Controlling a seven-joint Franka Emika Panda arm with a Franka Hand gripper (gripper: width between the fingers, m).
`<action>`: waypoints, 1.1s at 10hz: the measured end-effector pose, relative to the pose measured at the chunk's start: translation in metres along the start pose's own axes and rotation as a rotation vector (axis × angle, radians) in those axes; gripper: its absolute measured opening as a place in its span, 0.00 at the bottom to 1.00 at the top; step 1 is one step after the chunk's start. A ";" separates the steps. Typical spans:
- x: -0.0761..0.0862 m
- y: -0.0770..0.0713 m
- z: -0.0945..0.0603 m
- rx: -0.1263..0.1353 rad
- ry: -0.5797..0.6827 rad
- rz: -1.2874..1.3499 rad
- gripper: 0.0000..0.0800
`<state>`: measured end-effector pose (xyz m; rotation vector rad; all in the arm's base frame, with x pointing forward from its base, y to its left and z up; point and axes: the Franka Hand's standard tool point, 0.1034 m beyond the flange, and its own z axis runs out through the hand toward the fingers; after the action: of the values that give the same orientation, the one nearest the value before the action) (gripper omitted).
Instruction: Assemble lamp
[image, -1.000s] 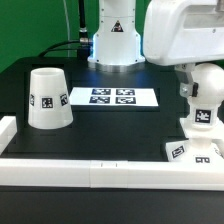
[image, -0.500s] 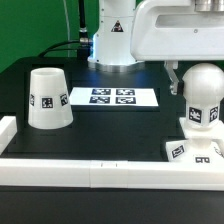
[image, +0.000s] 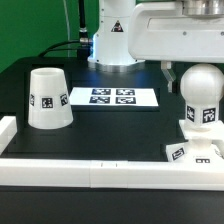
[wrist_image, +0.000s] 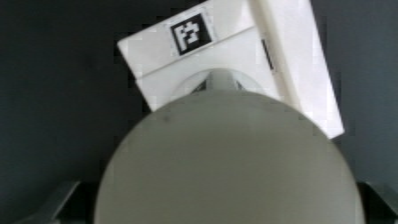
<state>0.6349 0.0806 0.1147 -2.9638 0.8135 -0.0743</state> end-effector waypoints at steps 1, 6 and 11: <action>-0.004 0.001 0.001 0.001 -0.027 0.107 0.72; -0.006 0.002 0.004 0.038 -0.094 0.483 0.72; -0.010 0.000 0.003 0.035 -0.101 0.227 0.87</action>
Offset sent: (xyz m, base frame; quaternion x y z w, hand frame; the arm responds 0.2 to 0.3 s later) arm 0.0086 0.0013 -0.0109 0.0096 -0.0310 0.2443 0.9691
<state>0.6265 0.0854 0.1115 -2.7944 1.1131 0.0709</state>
